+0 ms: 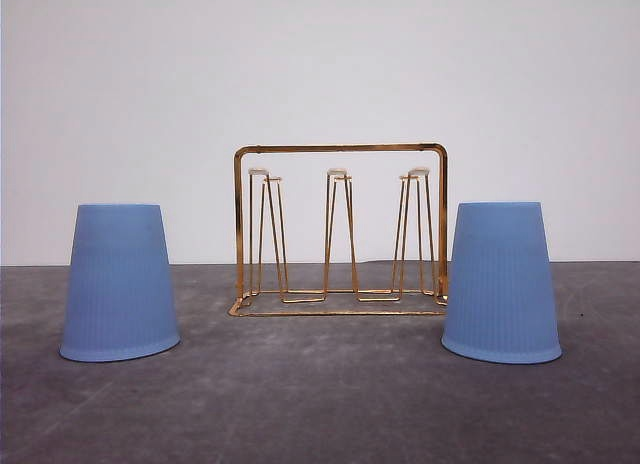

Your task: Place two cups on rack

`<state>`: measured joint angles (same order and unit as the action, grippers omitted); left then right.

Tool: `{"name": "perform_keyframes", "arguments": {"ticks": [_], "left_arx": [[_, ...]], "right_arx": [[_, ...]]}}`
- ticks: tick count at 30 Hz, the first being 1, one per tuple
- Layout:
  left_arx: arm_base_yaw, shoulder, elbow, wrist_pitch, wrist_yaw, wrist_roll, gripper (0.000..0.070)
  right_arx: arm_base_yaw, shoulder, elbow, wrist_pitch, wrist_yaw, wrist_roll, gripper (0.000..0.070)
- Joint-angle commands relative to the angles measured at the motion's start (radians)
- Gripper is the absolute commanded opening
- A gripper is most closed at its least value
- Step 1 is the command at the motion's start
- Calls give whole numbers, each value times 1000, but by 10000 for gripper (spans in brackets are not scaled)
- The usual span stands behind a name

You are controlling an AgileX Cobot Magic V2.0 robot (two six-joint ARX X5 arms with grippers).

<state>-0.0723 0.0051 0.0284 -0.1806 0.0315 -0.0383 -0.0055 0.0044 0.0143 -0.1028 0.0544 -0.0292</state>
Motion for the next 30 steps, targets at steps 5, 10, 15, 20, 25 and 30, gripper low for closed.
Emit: {"name": "perform_keyframes", "arguments": {"ticks": [5,10,15,20,25,30], "left_arx": [[0,-1,-14,-5,2,-59,26],[0,0,15,-6,1,-130,10],[0,47,149,-25,-16,-208,10],[0,233,377,-112,-23,-233,10],[-1,492,647,-248,58,-175,10],[-18,724,836,-383,82,-74,10]], "right_arx": [[2,-1,-2,-3,-36,55,11],[2,-1,15,4,-48,152,8],[3,43,133,-13,-109,304,6],[3,195,326,-81,-152,335,6],[4,414,541,-202,-262,291,6],[11,634,707,-407,-301,188,6]]}}
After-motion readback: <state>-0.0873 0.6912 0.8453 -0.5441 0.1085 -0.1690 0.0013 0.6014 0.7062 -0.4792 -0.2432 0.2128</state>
